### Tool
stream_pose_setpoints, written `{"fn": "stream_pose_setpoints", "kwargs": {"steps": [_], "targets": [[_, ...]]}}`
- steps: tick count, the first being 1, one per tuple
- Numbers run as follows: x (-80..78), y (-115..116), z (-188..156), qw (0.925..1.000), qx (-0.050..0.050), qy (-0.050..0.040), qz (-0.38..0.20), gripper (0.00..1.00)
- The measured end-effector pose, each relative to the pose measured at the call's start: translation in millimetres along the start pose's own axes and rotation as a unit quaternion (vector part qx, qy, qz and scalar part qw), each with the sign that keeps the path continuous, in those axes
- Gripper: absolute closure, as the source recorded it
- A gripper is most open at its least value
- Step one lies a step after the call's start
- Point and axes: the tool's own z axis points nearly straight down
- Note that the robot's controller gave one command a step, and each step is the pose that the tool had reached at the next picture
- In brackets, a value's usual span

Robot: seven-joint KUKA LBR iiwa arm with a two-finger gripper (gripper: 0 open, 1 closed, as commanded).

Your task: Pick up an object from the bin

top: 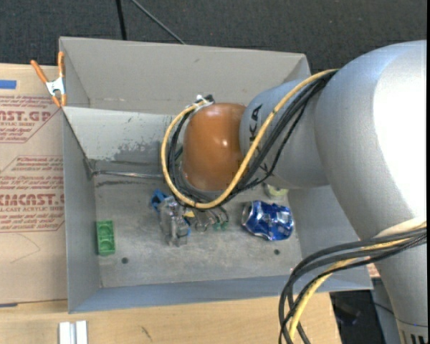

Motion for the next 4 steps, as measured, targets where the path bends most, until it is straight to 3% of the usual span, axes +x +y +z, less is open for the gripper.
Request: {"fn": "stream_pose_setpoints", "kwargs": {"steps": [1,2,3,4], "targets": [[-9.5,-14.2,-62.9,0.9481,0.001,-0.0015,0.318,1.00],[-8.7,-14.2,-61.7,0.9481,0.001,-0.0001,0.318,0.00],[-2.9,-16.6,-36.5,0.9459,0.000,-0.0019,0.324,0.00],[-4.2,-34.2,1.3,0.9430,0.001,-0.0009,0.333,0.00]]}}
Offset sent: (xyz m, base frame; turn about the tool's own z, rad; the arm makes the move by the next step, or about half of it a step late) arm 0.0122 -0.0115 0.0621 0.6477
